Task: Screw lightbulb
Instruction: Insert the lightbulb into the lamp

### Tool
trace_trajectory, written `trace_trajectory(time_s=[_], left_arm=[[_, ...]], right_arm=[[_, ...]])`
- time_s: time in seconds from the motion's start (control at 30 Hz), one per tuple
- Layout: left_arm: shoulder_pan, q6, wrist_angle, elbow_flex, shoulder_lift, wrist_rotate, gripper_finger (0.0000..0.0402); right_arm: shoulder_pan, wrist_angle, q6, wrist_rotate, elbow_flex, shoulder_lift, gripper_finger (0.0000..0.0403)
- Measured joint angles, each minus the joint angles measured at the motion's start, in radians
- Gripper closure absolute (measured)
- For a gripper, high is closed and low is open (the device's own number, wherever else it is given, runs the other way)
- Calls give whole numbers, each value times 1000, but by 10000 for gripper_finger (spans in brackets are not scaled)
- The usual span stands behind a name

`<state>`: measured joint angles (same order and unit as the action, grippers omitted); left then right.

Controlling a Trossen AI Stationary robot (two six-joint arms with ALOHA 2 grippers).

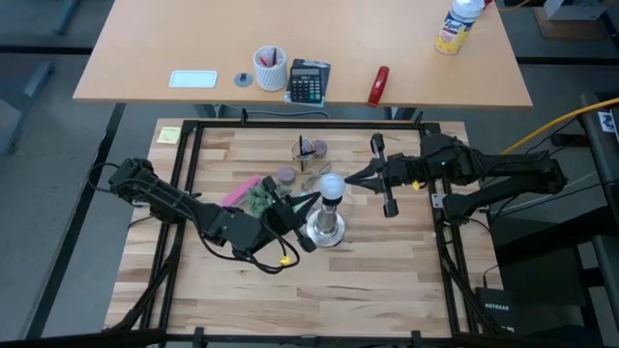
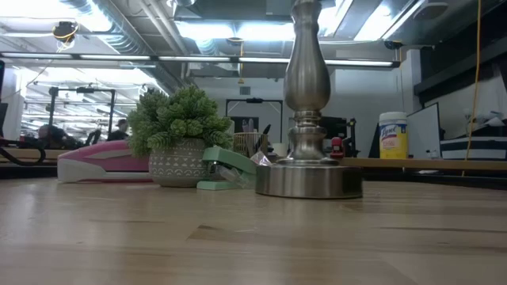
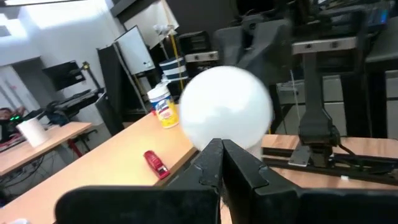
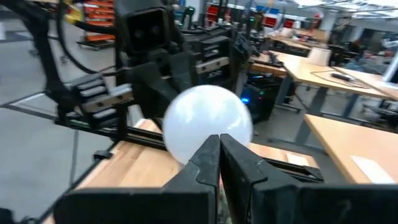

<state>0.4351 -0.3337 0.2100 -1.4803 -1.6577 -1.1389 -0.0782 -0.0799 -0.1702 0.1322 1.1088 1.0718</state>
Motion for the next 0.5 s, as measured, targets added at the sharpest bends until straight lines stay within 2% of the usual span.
trace_trajectory(time_s=[0.27,0.5], left_arm=[[-13,28,4,0,0,-26,400],[-39,83,-38,0,0,-21,400]], right_arm=[[-3,1,10,114,-1,5,386],[-2,1,9,115,-1,5,386]])
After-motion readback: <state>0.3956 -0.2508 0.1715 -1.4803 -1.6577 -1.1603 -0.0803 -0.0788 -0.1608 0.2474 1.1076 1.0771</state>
